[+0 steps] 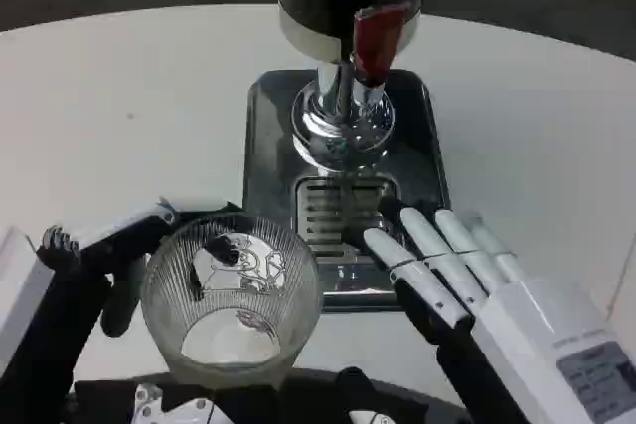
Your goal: Grasp the cup under the faucet to collect the drink, then remove the cup.
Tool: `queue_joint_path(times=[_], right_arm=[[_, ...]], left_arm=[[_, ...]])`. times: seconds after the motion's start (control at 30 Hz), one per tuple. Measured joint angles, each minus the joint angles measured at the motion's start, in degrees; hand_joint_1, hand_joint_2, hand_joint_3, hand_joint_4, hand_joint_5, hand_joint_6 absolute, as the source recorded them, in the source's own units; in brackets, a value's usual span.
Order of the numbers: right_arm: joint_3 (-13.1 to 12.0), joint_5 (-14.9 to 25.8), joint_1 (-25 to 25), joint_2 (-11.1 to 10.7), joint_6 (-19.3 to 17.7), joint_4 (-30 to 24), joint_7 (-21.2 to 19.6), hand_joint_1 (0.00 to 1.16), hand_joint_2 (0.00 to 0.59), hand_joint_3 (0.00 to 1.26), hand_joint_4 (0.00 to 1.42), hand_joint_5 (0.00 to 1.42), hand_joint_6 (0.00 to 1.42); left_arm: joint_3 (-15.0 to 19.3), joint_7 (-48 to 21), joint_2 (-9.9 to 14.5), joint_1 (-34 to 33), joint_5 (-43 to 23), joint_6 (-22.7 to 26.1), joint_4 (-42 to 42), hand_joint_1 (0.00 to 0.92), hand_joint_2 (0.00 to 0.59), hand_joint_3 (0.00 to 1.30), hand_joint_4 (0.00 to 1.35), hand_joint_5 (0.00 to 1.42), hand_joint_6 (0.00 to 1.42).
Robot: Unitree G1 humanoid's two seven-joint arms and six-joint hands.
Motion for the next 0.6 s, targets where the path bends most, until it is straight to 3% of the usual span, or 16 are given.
queue_joint_path(times=[0.6], right_arm=[[0.0, 0.0, -0.1, 2.0, -0.1, 0.0, 1.0, 0.33, 0.432, 0.12, 0.03, 0.0, 0.0]], left_arm=[[0.2, 0.0, 0.0, -0.2, 0.0, 0.1, 0.3, 0.524, 0.137, 1.01, 1.15, 1.27, 1.34]])
